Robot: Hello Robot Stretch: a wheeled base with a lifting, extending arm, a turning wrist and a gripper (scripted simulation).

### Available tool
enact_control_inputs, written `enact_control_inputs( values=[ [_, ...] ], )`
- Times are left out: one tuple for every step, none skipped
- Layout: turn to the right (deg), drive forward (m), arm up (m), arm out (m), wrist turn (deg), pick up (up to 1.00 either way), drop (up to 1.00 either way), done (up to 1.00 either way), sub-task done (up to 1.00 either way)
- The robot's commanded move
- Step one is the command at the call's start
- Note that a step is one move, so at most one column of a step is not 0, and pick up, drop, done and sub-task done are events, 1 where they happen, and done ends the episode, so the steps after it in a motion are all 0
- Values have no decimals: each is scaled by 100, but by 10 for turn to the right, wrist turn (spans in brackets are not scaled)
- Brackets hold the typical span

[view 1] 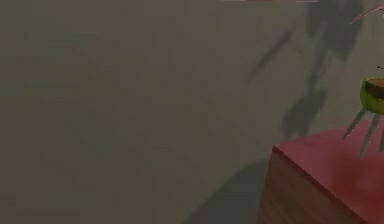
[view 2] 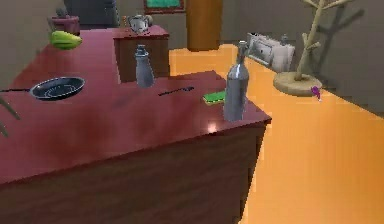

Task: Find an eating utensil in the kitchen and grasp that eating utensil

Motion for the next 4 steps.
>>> enact_control_inputs(
  values=[
    [450, 0, 0, 0, 0, 0, 0, 0, 0],
    [450, 0, 0, 0, 0, 0, 0, 0, 0],
    [300, 0, 0, 0, 0, 0, 0, 0, 0],
    [0, 45, 0, 0, 0, 0, 0, 0, 0]
  ],
)
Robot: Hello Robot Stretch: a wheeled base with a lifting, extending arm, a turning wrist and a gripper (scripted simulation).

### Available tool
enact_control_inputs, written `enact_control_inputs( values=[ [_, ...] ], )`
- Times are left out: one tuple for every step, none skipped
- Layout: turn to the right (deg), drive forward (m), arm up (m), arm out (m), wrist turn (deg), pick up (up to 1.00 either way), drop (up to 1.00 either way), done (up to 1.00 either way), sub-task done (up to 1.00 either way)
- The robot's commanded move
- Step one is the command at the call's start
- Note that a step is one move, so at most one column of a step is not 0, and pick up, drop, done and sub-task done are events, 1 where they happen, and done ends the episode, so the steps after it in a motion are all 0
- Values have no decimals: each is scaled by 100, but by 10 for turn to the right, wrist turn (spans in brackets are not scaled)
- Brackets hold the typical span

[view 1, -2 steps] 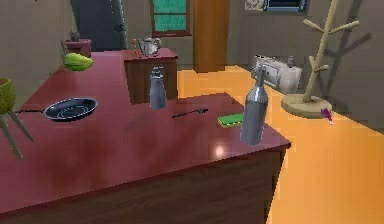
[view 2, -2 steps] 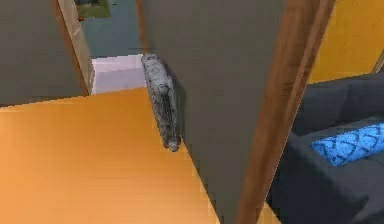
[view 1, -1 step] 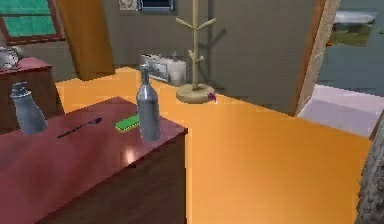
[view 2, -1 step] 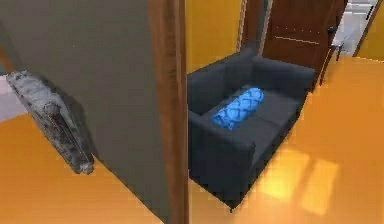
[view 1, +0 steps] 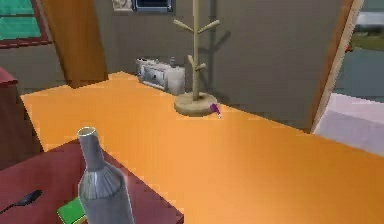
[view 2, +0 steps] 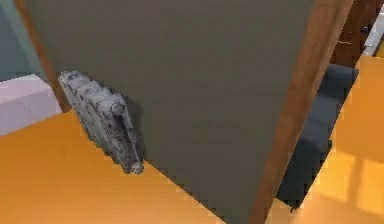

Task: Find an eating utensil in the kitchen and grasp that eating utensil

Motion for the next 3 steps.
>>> enact_control_inputs(
  values=[
    [-450, 0, 0, 0, 0, 0, 0, 0, 0],
    [-450, 0, 0, 0, 0, 0, 0, 0, 0],
    [-420, 0, 0, 0, 0, 0, 0, 0, 0]
  ],
)
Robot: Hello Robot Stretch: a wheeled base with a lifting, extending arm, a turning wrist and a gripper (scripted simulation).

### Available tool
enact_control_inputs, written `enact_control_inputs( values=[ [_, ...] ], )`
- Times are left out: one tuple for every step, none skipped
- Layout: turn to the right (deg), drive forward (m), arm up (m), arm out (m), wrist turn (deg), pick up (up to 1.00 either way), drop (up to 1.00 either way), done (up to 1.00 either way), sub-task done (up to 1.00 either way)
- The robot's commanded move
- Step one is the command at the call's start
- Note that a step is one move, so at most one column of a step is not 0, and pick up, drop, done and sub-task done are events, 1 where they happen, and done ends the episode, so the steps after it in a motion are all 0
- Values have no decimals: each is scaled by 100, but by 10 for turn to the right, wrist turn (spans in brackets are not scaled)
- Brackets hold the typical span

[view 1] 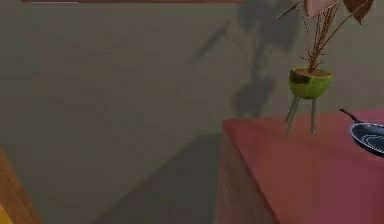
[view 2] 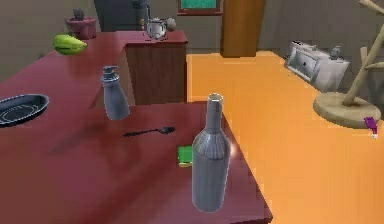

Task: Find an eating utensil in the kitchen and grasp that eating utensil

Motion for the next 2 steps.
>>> enact_control_inputs(
  values=[
    [-60, 0, 0, 0, 0, 0, 0, 0, 0],
    [-30, 0, 0, 0, 0, 0, 0, 0, 0]
  ],
)
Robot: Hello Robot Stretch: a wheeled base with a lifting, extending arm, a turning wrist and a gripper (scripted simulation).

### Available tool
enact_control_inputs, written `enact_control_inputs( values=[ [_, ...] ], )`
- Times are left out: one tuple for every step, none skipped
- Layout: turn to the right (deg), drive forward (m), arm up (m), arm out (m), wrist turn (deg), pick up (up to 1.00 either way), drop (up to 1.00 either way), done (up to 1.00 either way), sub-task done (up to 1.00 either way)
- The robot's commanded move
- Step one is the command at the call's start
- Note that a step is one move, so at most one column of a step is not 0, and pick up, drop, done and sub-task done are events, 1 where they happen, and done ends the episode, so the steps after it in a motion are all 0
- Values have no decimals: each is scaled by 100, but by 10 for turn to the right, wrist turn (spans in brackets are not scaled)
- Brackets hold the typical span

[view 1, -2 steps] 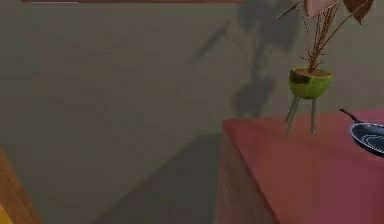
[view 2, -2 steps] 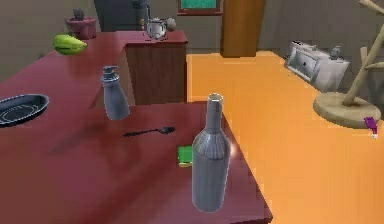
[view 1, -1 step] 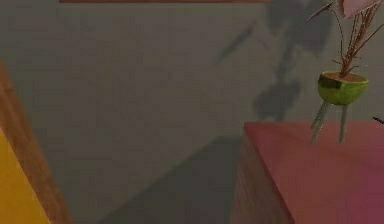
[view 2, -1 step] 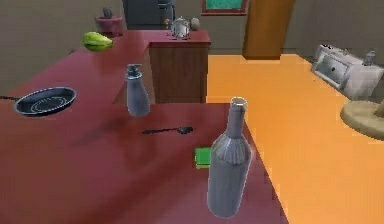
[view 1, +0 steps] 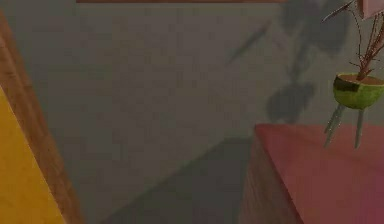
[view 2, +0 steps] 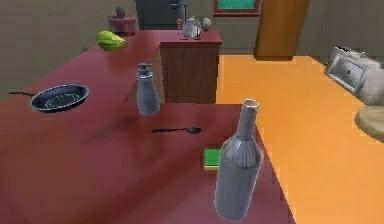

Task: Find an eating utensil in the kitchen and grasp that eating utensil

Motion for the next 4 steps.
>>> enact_control_inputs(
  values=[
    [450, 0, 0, 0, 0, 0, 0, 0, 0],
    [450, 0, 0, 0, 0, 0, 0, 0, 0],
    [450, 0, 0, 0, 0, 0, 0, 0, 0],
    [240, 0, 0, 0, 0, 0, 0, 0, 0]
  ],
)
